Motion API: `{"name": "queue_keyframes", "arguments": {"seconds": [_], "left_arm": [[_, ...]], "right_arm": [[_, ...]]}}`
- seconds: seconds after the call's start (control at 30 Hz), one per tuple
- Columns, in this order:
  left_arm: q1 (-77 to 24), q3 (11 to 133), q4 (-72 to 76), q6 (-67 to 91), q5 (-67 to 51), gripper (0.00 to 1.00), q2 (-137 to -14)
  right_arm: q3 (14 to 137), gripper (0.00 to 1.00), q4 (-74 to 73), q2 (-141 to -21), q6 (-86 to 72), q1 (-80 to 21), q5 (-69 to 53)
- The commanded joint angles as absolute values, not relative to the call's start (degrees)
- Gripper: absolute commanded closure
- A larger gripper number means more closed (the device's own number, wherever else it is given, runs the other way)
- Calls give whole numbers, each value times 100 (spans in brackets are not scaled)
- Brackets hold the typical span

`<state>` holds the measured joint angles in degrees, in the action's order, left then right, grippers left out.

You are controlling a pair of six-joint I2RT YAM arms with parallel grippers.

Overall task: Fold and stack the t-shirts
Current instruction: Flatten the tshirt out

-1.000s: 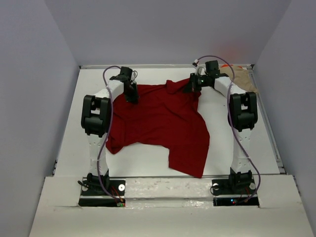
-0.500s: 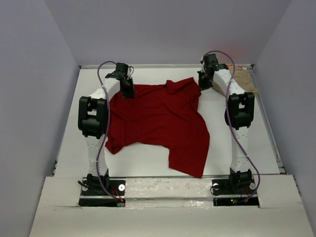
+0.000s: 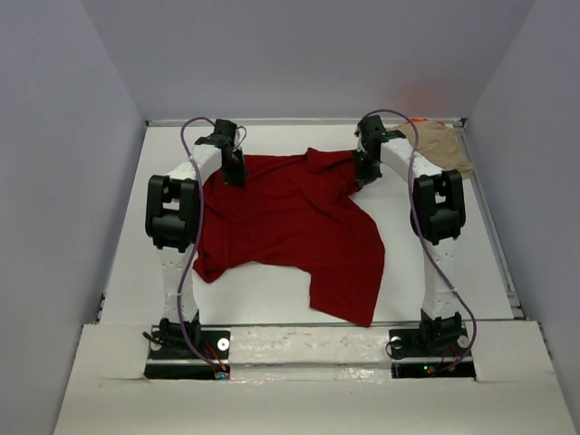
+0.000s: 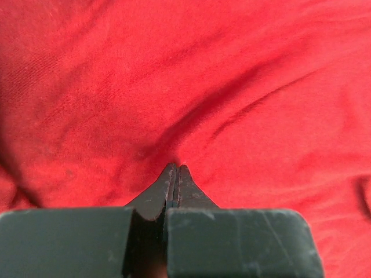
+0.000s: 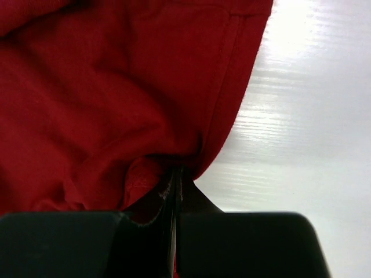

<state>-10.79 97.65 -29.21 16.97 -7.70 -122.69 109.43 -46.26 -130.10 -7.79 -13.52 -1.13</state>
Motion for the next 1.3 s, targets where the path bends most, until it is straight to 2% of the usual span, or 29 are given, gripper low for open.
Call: {"name": "queue_keyframes", "arguments": {"seconds": [0.0,0.23,0.33,0.4,0.5,0.8,1.0,1.27], "left_arm": [[-1055,10116,-3085,1653,-747,100,-12401],[-1064,9959,-3059,1626,-800,100,-12463],[-1072,9879,-2962,1661,-747,100,-12358],[-1072,9905,-3041,1652,-686,100,-12323],[-1116,9774,-3024,1652,-624,100,-12112],[-1617,8659,-2805,1828,-238,100,-10856],[-1863,8385,-2944,1784,474,100,-10275],[-1907,7076,-2742,2337,-61,100,-9229]], "right_arm": [[11196,100,-4228,-12735,-721,-1406,526],[12796,100,-4887,-13315,-414,-1406,1124],[13095,100,-4869,-13412,-378,-1406,1047],[13166,100,-4895,-13360,-422,-1406,575],[12667,100,-4869,-13114,-624,-1459,168],[9345,100,-3790,-10900,-1168,-2399,376],[8360,100,-3516,-9810,-1336,-2619,1045],[7138,100,-3481,-8773,-1696,-2786,510]]}}
